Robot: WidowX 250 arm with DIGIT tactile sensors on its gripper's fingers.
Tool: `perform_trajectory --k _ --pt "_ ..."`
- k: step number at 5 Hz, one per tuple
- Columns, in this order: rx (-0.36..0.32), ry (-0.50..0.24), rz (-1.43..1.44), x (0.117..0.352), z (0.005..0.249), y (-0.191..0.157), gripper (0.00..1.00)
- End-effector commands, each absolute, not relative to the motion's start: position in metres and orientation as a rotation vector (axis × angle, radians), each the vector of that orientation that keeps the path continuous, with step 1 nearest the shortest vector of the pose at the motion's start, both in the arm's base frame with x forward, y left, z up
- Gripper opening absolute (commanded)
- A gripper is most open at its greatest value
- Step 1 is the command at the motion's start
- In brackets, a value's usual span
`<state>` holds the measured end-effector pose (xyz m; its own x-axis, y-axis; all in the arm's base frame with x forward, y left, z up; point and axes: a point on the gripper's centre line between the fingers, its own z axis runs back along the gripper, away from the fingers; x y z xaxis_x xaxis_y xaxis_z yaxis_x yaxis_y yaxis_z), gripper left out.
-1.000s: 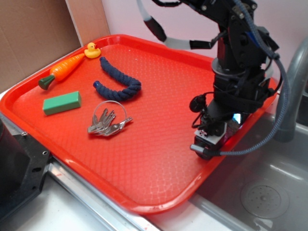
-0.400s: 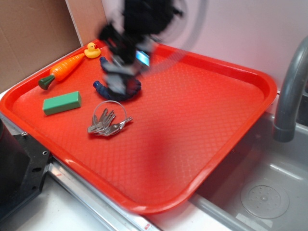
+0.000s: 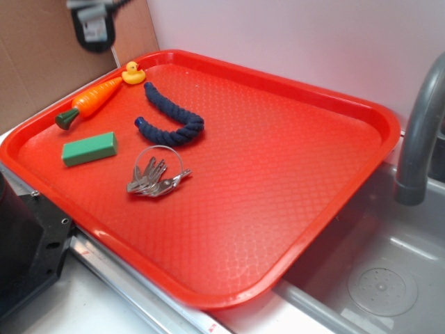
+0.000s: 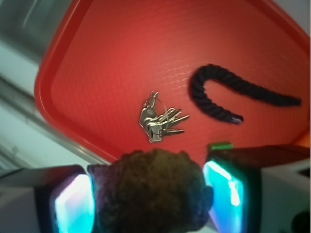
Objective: Grab the rock.
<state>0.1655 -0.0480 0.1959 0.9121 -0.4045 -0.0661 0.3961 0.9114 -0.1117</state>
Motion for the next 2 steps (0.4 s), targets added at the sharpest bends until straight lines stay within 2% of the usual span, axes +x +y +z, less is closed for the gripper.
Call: perform_trajectory --k 1,2 --pt "-0.025 -0.045 0.074 0.165 0.234 -0.099 0.00" --pt "0.000 -0.065 0.324 0.181 0.232 -0.098 0.00"
